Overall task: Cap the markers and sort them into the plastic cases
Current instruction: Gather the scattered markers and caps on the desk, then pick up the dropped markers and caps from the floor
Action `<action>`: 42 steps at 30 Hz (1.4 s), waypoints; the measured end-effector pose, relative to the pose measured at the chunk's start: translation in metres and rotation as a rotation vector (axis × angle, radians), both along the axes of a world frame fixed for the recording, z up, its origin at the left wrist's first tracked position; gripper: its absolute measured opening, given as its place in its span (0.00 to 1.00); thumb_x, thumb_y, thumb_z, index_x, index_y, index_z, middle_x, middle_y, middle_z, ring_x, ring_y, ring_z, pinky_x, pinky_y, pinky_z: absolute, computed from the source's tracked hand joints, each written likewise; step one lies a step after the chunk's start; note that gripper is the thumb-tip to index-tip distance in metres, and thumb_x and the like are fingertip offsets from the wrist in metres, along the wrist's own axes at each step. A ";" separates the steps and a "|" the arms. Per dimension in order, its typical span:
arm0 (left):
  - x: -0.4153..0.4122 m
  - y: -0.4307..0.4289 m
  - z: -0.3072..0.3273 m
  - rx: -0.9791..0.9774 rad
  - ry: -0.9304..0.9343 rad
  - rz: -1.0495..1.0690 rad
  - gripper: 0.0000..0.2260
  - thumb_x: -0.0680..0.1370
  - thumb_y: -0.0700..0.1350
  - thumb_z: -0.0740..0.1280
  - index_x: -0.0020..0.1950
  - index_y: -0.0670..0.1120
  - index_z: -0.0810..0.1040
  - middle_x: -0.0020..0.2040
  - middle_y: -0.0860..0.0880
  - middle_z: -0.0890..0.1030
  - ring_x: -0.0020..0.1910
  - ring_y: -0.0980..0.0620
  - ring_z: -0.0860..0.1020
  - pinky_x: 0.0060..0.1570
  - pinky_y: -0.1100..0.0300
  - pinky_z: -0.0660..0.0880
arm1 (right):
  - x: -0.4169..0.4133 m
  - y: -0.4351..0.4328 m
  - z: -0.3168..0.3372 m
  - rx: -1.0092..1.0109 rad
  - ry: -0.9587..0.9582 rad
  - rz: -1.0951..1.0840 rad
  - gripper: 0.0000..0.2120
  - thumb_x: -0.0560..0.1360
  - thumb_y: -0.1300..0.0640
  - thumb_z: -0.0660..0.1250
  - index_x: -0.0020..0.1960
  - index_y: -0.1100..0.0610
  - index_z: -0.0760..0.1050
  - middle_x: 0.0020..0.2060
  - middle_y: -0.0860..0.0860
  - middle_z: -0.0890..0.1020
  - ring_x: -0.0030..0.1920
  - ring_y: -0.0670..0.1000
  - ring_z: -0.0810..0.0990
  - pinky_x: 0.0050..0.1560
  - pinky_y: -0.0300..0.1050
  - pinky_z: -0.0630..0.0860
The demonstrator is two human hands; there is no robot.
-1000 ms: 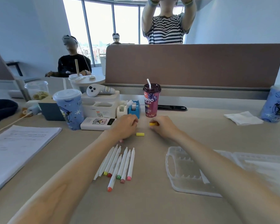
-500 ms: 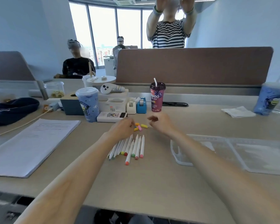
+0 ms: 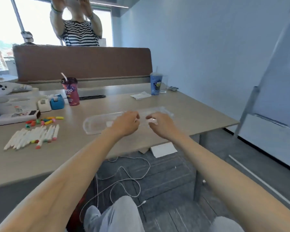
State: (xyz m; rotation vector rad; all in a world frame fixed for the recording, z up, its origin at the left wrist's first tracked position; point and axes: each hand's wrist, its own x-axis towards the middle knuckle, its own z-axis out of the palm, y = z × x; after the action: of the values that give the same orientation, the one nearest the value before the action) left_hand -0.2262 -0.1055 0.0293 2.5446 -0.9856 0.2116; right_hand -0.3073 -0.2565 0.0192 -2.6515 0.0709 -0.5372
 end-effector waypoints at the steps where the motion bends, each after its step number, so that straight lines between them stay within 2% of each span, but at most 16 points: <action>1: -0.021 -0.025 -0.008 0.004 -0.005 -0.060 0.13 0.80 0.43 0.58 0.63 0.43 0.73 0.66 0.45 0.72 0.62 0.45 0.71 0.59 0.55 0.66 | -0.027 -0.021 -0.005 -0.008 0.008 -0.042 0.16 0.77 0.61 0.62 0.64 0.56 0.76 0.63 0.53 0.78 0.64 0.53 0.74 0.63 0.45 0.67; 5: -0.102 -0.127 -0.041 0.006 0.024 -0.300 0.14 0.79 0.42 0.60 0.63 0.41 0.73 0.65 0.43 0.71 0.65 0.43 0.68 0.62 0.54 0.65 | -0.130 -0.091 -0.032 -0.007 0.002 -0.202 0.17 0.75 0.63 0.61 0.63 0.56 0.78 0.61 0.54 0.79 0.61 0.55 0.75 0.57 0.45 0.71; 9: -0.170 -0.221 -0.092 0.078 0.051 -0.520 0.14 0.79 0.44 0.59 0.62 0.42 0.72 0.65 0.44 0.71 0.65 0.45 0.69 0.61 0.49 0.70 | -0.220 -0.172 -0.085 -0.008 0.077 -0.411 0.18 0.75 0.63 0.61 0.63 0.56 0.77 0.62 0.55 0.77 0.62 0.55 0.74 0.61 0.50 0.72; 15: -0.229 -0.325 -0.200 0.274 0.169 -0.669 0.12 0.79 0.44 0.59 0.60 0.41 0.71 0.62 0.43 0.72 0.62 0.44 0.71 0.57 0.49 0.72 | -0.325 -0.256 -0.197 0.158 0.220 -0.659 0.15 0.75 0.64 0.63 0.60 0.58 0.79 0.59 0.56 0.79 0.60 0.58 0.76 0.59 0.49 0.71; 19: -0.254 -0.367 -0.276 0.362 0.268 -0.709 0.12 0.80 0.44 0.57 0.62 0.42 0.71 0.65 0.45 0.71 0.64 0.46 0.70 0.58 0.52 0.71 | -0.353 -0.284 -0.271 0.239 0.308 -0.713 0.16 0.77 0.64 0.61 0.62 0.58 0.78 0.60 0.56 0.78 0.61 0.58 0.74 0.60 0.48 0.70; 22: -0.264 -0.386 -0.338 0.401 0.234 -0.761 0.12 0.80 0.43 0.58 0.61 0.43 0.72 0.63 0.45 0.73 0.62 0.45 0.71 0.55 0.51 0.72 | -0.361 -0.305 -0.330 0.299 0.367 -0.734 0.14 0.79 0.60 0.60 0.62 0.57 0.78 0.60 0.54 0.78 0.61 0.55 0.73 0.58 0.48 0.70; 29: -0.283 -0.416 -0.484 0.589 0.369 -0.759 0.12 0.81 0.43 0.57 0.61 0.42 0.71 0.61 0.44 0.73 0.62 0.45 0.70 0.55 0.50 0.71 | -0.385 -0.340 -0.475 0.441 0.524 -0.843 0.12 0.76 0.58 0.63 0.56 0.58 0.80 0.55 0.56 0.80 0.57 0.59 0.76 0.57 0.52 0.73; 33: -0.291 -0.429 -0.570 0.720 0.364 -0.801 0.10 0.80 0.42 0.57 0.59 0.41 0.70 0.59 0.44 0.73 0.59 0.44 0.71 0.50 0.48 0.73 | -0.398 -0.354 -0.558 0.527 0.607 -0.946 0.13 0.77 0.58 0.61 0.57 0.58 0.79 0.55 0.57 0.79 0.58 0.59 0.75 0.56 0.51 0.73; 37: -0.304 -0.444 -0.639 0.763 0.359 -0.825 0.11 0.80 0.42 0.57 0.61 0.42 0.71 0.61 0.45 0.72 0.60 0.45 0.70 0.49 0.51 0.72 | -0.405 -0.365 -0.631 0.582 0.656 -1.040 0.13 0.78 0.56 0.58 0.59 0.56 0.77 0.57 0.54 0.78 0.58 0.56 0.74 0.54 0.50 0.73; 42: -0.319 -0.466 -0.705 0.748 0.221 -0.998 0.16 0.74 0.41 0.69 0.61 0.44 0.72 0.58 0.47 0.74 0.57 0.45 0.73 0.46 0.50 0.73 | -0.402 -0.384 -0.690 0.596 0.601 -1.149 0.12 0.79 0.54 0.60 0.57 0.59 0.76 0.53 0.55 0.79 0.53 0.58 0.76 0.51 0.51 0.74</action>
State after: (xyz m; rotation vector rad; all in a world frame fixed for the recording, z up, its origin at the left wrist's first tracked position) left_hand -0.5453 -0.5713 -0.6758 2.1528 -2.3749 -0.8304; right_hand -0.7091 -0.6403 -0.6706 -1.8549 1.6745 0.0271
